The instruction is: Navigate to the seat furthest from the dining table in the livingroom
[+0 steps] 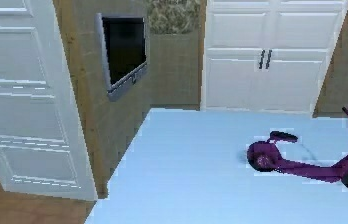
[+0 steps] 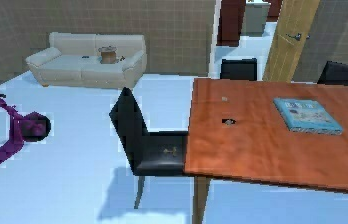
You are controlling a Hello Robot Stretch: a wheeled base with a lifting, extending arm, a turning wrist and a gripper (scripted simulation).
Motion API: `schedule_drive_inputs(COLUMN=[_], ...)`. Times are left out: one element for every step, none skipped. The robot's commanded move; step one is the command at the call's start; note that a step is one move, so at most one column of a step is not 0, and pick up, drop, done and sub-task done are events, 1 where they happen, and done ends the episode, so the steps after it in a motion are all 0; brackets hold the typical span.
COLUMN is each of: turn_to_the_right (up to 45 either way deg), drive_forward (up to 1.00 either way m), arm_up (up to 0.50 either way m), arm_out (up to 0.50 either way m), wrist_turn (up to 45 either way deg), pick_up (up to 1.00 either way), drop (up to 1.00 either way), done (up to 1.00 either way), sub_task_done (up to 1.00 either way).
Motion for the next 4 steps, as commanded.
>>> schedule_drive_inputs(turn_to_the_right=[3.0,0.0,0.0,3.0], drive_forward=[0.0,1.0,0.5,0.0], arm_up=[0.0,0.0,0.0,0.0], arm_out=[0.0,0.0,0.0,0.0], wrist_turn=[0.0,0.0,0.0,0.0], pick_up=[0.0,0.0,0.0,0.0], drop=[0.0,0.0,0.0,0.0], done=[0.0,0.0,0.0,0.0], sub_task_done=[0.0,0.0,0.0,0.0])
